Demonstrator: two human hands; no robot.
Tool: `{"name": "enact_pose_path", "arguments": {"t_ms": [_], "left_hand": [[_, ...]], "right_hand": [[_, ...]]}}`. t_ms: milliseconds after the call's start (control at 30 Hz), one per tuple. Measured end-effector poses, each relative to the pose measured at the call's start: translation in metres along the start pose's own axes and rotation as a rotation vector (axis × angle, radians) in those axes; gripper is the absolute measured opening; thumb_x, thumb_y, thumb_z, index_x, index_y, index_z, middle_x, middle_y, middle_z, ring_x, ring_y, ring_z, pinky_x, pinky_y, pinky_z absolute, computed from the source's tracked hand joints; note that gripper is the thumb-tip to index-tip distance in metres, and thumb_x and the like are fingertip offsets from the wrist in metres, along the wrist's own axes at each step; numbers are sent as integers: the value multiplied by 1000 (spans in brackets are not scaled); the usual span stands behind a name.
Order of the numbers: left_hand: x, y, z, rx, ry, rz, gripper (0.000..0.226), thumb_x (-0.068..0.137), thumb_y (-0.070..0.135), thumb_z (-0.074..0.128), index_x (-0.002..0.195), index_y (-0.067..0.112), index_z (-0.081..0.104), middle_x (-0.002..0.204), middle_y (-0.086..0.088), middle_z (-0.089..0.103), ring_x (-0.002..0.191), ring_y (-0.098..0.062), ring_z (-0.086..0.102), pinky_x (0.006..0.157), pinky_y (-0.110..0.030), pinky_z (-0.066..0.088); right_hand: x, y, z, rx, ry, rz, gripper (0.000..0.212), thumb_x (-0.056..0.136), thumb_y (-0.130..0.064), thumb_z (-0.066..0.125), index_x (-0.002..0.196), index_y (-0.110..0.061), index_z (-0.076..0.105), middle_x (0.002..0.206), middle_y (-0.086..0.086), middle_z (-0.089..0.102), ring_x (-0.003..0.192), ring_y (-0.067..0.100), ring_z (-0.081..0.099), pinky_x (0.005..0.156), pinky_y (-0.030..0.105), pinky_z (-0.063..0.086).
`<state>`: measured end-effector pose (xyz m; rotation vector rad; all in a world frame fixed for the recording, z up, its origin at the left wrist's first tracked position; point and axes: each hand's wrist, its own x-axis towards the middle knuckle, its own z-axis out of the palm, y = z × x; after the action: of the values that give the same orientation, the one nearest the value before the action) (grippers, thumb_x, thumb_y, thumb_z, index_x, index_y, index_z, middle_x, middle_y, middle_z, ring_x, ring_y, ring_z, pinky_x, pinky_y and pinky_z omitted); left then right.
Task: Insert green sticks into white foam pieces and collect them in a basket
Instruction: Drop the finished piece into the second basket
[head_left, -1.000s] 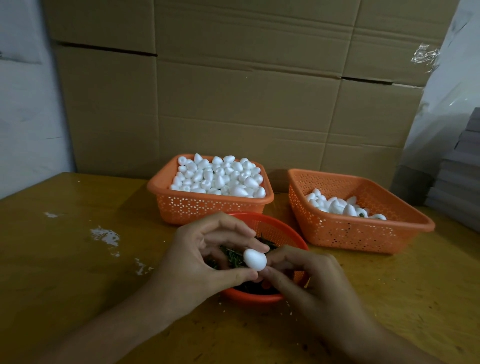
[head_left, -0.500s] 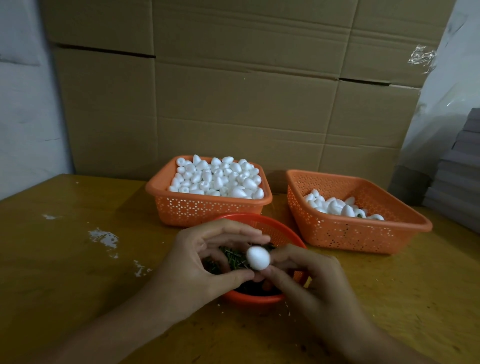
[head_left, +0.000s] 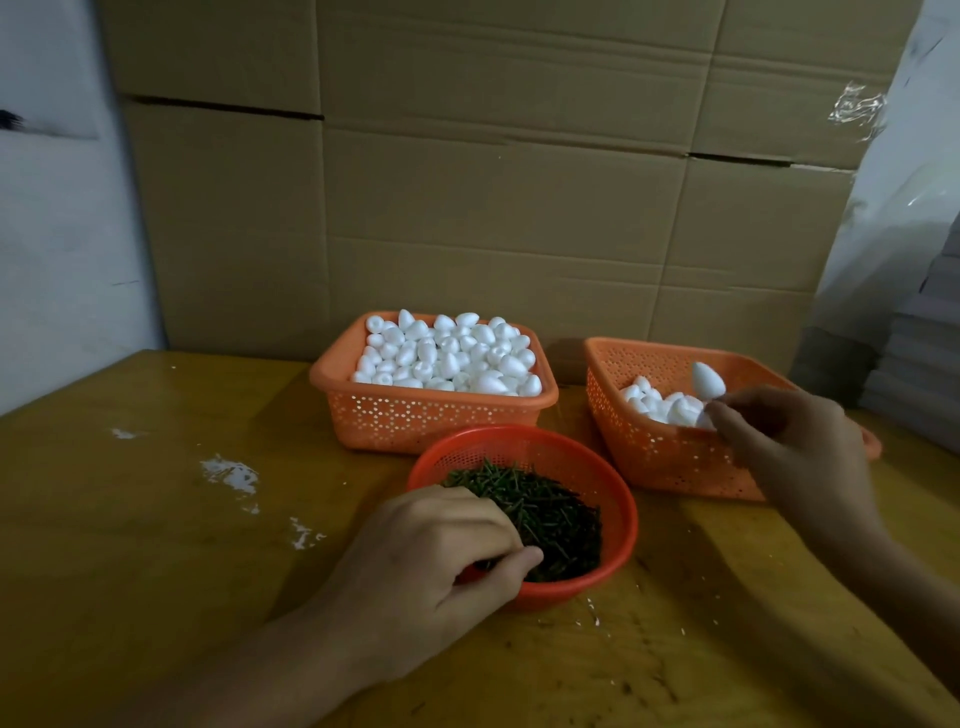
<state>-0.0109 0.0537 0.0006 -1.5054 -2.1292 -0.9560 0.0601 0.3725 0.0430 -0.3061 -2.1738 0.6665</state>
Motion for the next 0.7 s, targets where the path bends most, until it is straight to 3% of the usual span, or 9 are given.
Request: {"name": "enact_pose_path", "arguments": {"t_ms": [100, 300, 500, 633, 700], "left_hand": [[0, 0, -1, 8, -14, -5, 44, 107, 42, 51, 77, 20, 73, 86, 13, 72, 85, -5, 67, 79, -35, 53], [-2, -2, 0, 14, -21, -10, 46, 109, 41, 48, 75, 18, 69, 82, 12, 70, 81, -7, 65, 77, -35, 51], [-1, -2, 1, 11, -7, 0, 44, 109, 40, 49, 76, 20, 71, 83, 13, 70, 81, -7, 66, 76, -34, 52], [-1, -1, 1, 9, -6, -2, 43, 108, 39, 50, 76, 20, 70, 83, 14, 70, 82, -6, 66, 76, -34, 52], [-1, -2, 1, 15, -8, -1, 43, 108, 39, 49, 76, 19, 70, 84, 14, 70, 81, -6, 66, 76, -34, 52]], "right_hand": [[10, 7, -6, -186, -84, -29, 16, 95, -30, 69, 102, -18, 77, 77, -12, 68, 66, 9, 65, 55, 27, 46], [11, 5, -7, -402, -197, -190, 7, 98, -26, 69, 92, -21, 71, 63, -13, 57, 51, 4, 54, 49, 20, 32], [11, 9, -6, -423, -166, -273, 27, 98, -33, 65, 73, -26, 58, 55, -9, 53, 46, 8, 51, 45, 36, 46], [10, 8, -5, -368, -120, -247, 29, 95, -46, 60, 74, -26, 59, 58, -9, 55, 49, 9, 53, 48, 37, 48], [7, 4, -4, -316, -79, -256, 32, 96, -46, 59, 72, -25, 57, 57, -10, 53, 48, 9, 52, 47, 32, 42]]}}
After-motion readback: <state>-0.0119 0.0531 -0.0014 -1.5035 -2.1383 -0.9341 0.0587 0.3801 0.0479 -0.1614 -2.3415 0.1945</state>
